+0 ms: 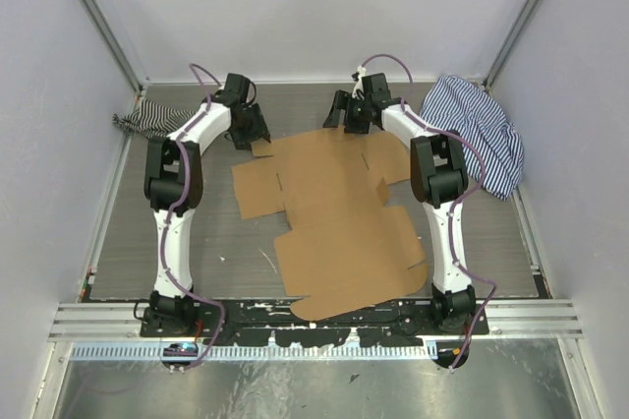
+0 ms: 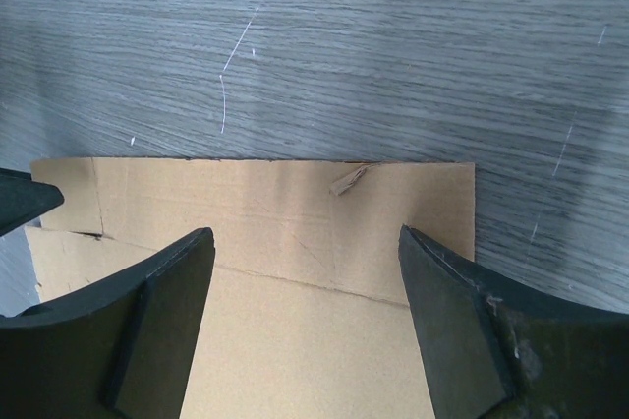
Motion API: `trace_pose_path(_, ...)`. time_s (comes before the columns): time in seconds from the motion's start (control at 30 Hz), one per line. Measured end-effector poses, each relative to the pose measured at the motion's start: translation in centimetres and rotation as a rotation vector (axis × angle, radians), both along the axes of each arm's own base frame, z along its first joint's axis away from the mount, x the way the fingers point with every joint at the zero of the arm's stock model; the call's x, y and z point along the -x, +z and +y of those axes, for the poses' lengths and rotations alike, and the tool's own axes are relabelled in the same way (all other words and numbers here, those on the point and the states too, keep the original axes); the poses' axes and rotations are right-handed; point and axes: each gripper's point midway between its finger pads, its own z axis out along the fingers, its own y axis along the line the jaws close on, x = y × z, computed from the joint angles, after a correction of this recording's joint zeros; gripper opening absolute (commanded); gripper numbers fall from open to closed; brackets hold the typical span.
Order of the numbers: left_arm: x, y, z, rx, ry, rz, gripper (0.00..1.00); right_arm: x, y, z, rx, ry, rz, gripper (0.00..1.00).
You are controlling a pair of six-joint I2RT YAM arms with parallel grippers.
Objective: Fold the paper box
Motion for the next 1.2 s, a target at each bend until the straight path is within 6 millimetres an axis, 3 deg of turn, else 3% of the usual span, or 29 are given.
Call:
trace_pose_path(0.27, -1.4, 2.4, -1.4, 0.005, -0.027, -0.064, 0.62, -0.2, 0.0, 0.0, 0.001, -0.001, -0.005, 0.82)
trace_pose_path(0.5, -2.3, 4.5, -4.8, 0.055, -0.076, -0.120, 0.62, -0.2, 0.0, 0.0, 0.000, -0.002, -0.005, 0.82)
trace_pose_path(0.77, -3.0, 2.5, -7.4, 0.080, -0.111, -0.098, 0.61, -0.2, -0.1, 0.0, 0.000, -0.001, -0.004, 0.82)
trace_pose_path(1.0, -3.0, 0.1, -7.6, 0.076, -0.104, -0.061, 0.61, -0.2, 0.0, 0.0, 0.000, -0.001, -0.004, 0.82)
trace_pose_path(1.2, -3.1, 0.1, -7.5, 0.067, -0.098, -0.056, 0.61, -0.2, -0.1, 0.0, 0.000, -0.002, -0.004, 0.82)
